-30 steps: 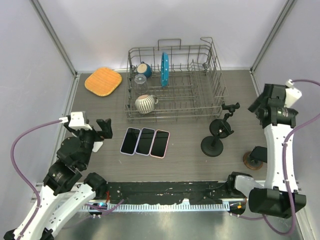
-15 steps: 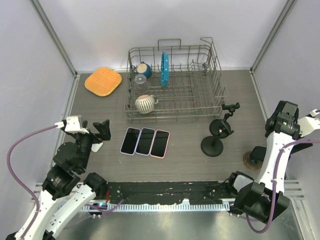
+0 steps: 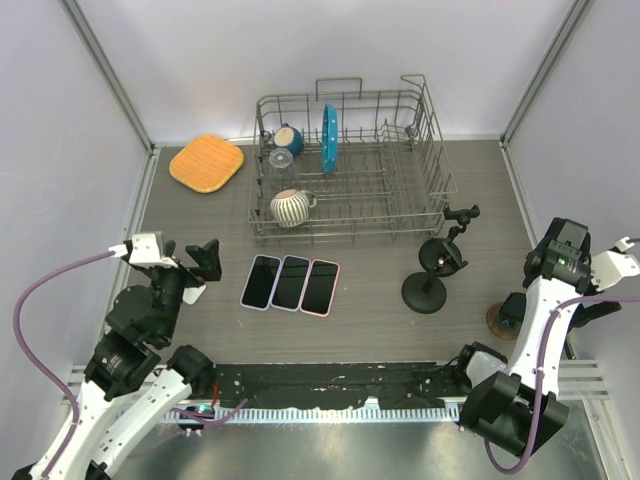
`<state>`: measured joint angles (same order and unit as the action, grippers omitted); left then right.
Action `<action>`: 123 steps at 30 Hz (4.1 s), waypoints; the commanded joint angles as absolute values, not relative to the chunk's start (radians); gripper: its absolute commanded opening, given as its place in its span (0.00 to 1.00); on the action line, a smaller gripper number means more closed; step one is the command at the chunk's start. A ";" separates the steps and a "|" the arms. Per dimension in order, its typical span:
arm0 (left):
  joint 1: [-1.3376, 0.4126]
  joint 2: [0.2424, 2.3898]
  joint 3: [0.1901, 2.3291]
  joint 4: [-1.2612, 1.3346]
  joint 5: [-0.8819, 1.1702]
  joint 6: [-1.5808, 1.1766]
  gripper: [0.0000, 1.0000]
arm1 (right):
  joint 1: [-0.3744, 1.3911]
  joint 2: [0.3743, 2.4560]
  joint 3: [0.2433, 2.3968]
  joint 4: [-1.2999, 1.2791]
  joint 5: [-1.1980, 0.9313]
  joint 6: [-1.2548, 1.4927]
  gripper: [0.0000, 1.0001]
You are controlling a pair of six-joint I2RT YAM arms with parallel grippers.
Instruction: Remove the phone from the phone stand
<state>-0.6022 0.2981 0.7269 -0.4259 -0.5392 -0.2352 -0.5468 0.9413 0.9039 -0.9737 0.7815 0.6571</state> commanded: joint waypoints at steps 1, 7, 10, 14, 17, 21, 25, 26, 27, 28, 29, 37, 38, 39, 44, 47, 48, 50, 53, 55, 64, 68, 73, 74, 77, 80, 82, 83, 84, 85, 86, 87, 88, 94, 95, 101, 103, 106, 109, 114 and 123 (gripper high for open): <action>-0.606 0.291 0.723 -0.373 -0.535 -0.245 1.00 | -0.561 0.911 0.922 -0.919 0.776 0.664 0.96; -0.606 0.293 0.723 -0.374 -0.529 -0.245 1.00 | -0.615 0.940 0.901 -0.931 0.746 0.698 0.97; -0.606 0.293 0.723 -0.374 -0.529 -0.245 1.00 | -0.633 0.943 0.887 -0.936 0.772 0.716 0.97; -0.607 0.291 0.723 -0.374 -0.526 -0.247 1.00 | -0.640 0.945 0.881 -0.933 0.769 0.719 0.97; -0.607 0.290 0.723 -0.376 -0.526 -0.245 1.00 | -0.646 0.953 0.870 -0.920 0.716 0.713 0.97; -0.607 0.288 0.723 -0.374 -0.528 -0.245 1.00 | -0.649 0.936 0.848 -0.904 0.675 0.712 0.91; -0.607 0.288 0.724 -0.376 -0.522 -0.245 1.00 | -0.650 0.922 0.827 -0.894 0.629 0.716 0.90; -0.607 0.285 0.724 -0.374 -0.522 -0.247 1.00 | -0.650 0.916 0.822 -0.890 0.611 0.718 0.90; -0.607 0.285 0.724 -0.377 -0.522 -0.247 1.00 | -0.652 0.908 0.816 -0.887 0.601 0.725 0.90; -0.607 0.287 0.724 -0.376 -0.522 -0.247 1.00 | -0.650 0.904 0.807 -0.887 0.595 0.729 0.90; -0.607 0.287 0.723 -0.377 -0.520 -0.247 1.00 | -0.652 0.900 0.805 -0.887 0.583 0.732 0.90; -0.607 0.293 0.726 -0.377 -0.517 -0.249 1.00 | -0.650 0.862 0.838 -0.893 0.520 0.732 0.79; -0.607 0.296 0.724 -0.376 -0.515 -0.249 1.00 | -0.650 0.861 0.842 -0.894 0.512 0.733 0.78; -0.607 0.295 0.724 -0.376 -0.514 -0.249 1.00 | -0.650 0.862 0.850 -0.903 0.494 0.736 0.78; -0.607 0.298 0.724 -0.374 -0.512 -0.247 1.00 | -0.650 0.871 0.853 -0.922 0.495 0.759 0.81; -0.607 0.295 0.723 -0.376 -0.512 -0.247 1.00 | -0.650 0.882 0.828 -0.948 0.531 0.788 0.87; -0.607 0.295 0.723 -0.376 -0.512 -0.248 1.00 | -0.650 0.881 0.815 -0.960 0.537 0.801 0.88; -0.607 0.295 0.723 -0.374 -0.508 -0.247 1.00 | -0.652 0.867 0.808 -0.974 0.558 0.830 0.89; -0.609 0.291 0.723 -0.373 -0.508 -0.247 1.00 | -0.650 0.854 0.814 -0.997 0.610 0.847 0.89; -0.609 0.288 0.723 -0.373 -0.509 -0.247 1.00 | -0.650 0.862 0.828 -1.014 0.630 0.844 0.89; -0.614 0.278 0.723 -0.370 -0.508 -0.245 1.00 | -0.652 0.859 0.825 -1.035 0.631 0.836 0.90; -0.615 0.275 0.723 -0.371 -0.509 -0.245 1.00 | -0.652 0.851 0.822 -1.022 0.588 0.827 0.85; -0.615 0.275 0.723 -0.373 -0.511 -0.244 1.00 | -0.650 0.845 0.816 -1.003 0.584 0.812 0.74; -0.615 0.275 0.723 -0.373 -0.511 -0.244 1.00 | -0.650 0.844 0.816 -1.003 0.586 0.811 0.73; -0.615 0.275 0.723 -0.373 -0.511 -0.244 1.00 | -0.650 0.839 0.822 -0.996 0.595 0.793 0.67; -0.614 0.279 0.723 -0.374 -0.511 -0.244 1.00 | -0.644 0.833 0.831 -0.989 0.597 0.772 0.60; -0.615 0.281 0.723 -0.373 -0.509 -0.244 1.00 | -0.634 0.830 0.842 -0.983 0.597 0.758 0.53; -0.615 0.284 0.723 -0.374 -0.509 -0.244 1.00 | -0.630 0.830 0.847 -0.982 0.597 0.756 0.51; -0.615 0.284 0.723 -0.374 -0.508 -0.244 1.00 | -0.624 0.827 0.854 -0.980 0.597 0.753 0.49; -0.615 0.285 0.723 -0.374 -0.509 -0.242 1.00 | -0.618 0.827 0.861 -0.980 0.597 0.744 0.45; -0.615 0.287 0.723 -0.374 -0.509 -0.244 1.00 | -0.614 0.827 0.865 -0.979 0.595 0.739 0.42; -0.615 0.287 0.723 -0.374 -0.509 -0.242 1.00 | -0.611 0.825 0.873 -0.974 0.592 0.735 0.38; -0.615 0.290 0.724 -0.374 -0.509 -0.242 1.00 | -0.601 0.822 0.876 -0.974 0.591 0.730 0.31; -0.615 0.296 0.724 -0.376 -0.509 -0.242 1.00 | -0.583 0.813 0.905 -0.969 0.592 0.721 0.09; -0.615 0.296 0.724 -0.376 -0.509 -0.242 1.00 | -0.577 0.813 0.908 -0.969 0.595 0.718 0.04; -0.614 0.301 0.724 -0.376 -0.511 -0.242 1.00 | -0.552 0.811 0.965 -0.971 0.601 0.713 0.01; -0.614 0.301 0.724 -0.374 -0.508 -0.242 1.00 | -0.529 0.805 0.995 -0.968 0.606 0.709 0.01; -0.614 0.304 0.724 -0.374 -0.508 -0.242 1.00 | -0.494 0.773 1.025 -0.940 0.612 0.687 0.01; -0.614 0.310 0.724 -0.374 -0.505 -0.244 1.00 | -0.471 0.746 1.054 -0.905 0.601 0.647 0.01; -0.614 0.322 0.724 -0.374 -0.497 -0.242 1.00 | -0.442 0.761 1.138 -0.884 0.569 0.585 0.01; -0.601 0.345 0.715 -0.362 -0.466 -0.241 1.00 | -0.373 0.742 1.258 -0.782 0.506 0.440 0.01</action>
